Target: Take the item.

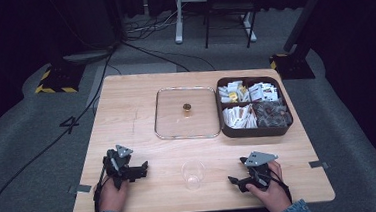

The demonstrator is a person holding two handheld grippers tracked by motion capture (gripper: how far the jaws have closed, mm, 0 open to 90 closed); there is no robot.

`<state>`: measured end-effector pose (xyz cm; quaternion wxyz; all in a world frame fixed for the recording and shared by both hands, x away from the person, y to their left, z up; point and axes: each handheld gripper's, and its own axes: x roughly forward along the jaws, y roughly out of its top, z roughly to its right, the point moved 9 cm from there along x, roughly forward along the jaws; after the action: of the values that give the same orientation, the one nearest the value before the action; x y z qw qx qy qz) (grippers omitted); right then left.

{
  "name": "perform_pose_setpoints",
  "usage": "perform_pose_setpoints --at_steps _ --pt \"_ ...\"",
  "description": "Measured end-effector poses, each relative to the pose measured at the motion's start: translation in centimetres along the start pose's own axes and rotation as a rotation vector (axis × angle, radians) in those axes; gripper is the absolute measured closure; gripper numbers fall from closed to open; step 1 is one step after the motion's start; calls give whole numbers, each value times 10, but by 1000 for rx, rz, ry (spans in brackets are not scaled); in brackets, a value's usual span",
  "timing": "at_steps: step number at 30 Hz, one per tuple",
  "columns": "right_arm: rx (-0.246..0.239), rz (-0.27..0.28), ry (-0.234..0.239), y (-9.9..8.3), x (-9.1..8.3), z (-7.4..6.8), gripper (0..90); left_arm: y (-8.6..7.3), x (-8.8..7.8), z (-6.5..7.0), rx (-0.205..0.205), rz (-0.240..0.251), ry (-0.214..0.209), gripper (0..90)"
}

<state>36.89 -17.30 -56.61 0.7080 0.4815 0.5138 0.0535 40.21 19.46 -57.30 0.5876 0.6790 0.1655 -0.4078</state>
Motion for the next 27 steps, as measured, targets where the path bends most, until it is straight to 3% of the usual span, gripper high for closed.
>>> perform_pose_setpoints --at_steps 16,27 --pt "1 -1 -2 0 0 0 153 0 0 0 -1 -3 -3 0" --pt "4 9 1 0 -2 -5 224 1 1 0 -3 -1 -3 0"
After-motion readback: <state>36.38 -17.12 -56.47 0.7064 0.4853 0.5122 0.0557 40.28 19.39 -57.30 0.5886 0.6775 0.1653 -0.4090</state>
